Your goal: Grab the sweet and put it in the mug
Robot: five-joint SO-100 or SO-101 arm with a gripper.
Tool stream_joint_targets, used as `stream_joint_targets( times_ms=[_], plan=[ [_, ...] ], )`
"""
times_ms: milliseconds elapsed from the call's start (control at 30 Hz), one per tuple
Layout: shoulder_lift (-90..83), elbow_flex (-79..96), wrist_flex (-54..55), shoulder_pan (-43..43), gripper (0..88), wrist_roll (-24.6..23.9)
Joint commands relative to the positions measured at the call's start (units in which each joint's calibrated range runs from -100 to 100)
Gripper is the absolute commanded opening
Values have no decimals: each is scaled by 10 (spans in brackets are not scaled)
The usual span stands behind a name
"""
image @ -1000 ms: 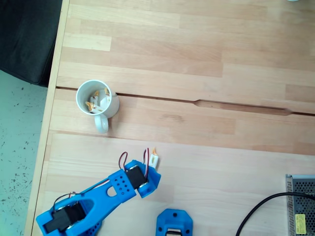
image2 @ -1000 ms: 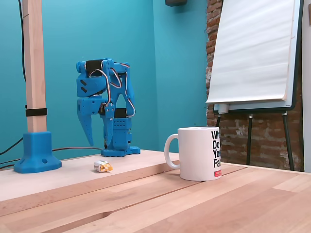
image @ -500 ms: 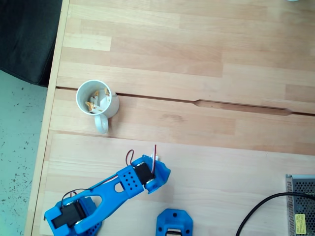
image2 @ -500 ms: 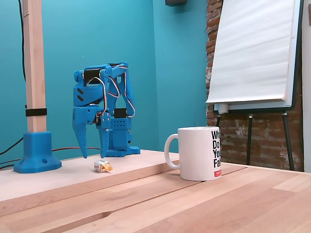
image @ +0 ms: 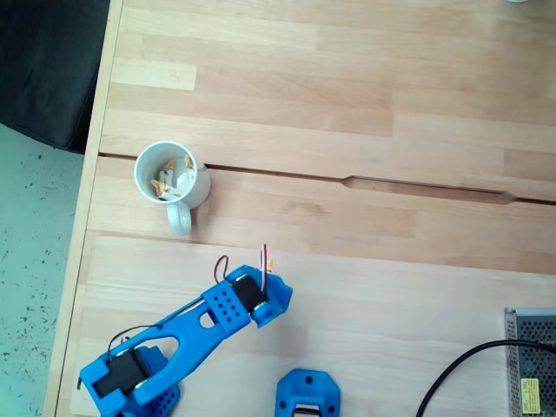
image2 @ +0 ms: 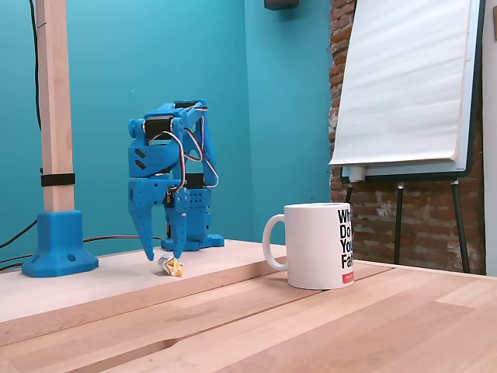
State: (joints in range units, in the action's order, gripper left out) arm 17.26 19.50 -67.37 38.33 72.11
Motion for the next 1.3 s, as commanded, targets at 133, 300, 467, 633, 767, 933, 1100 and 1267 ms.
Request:
stream_joint_targets(
  times_ms=[133, 300, 467, 633, 767, 933, 1100, 1267],
  plan=[
    [-4, -6, 7, -4, 166, -1],
    [5, -5, 8, -4, 166, -1],
    [8, -1, 9, -11, 166, -1],
    [20, -1, 9, -11, 156, -1],
    [31, -1, 9, -11, 155, -1],
    [36, -2, 9, -11, 155, -1],
    [38, -4, 9, -11, 154, -1],
    [39, -4, 9, -11, 154, -1]
  ],
)
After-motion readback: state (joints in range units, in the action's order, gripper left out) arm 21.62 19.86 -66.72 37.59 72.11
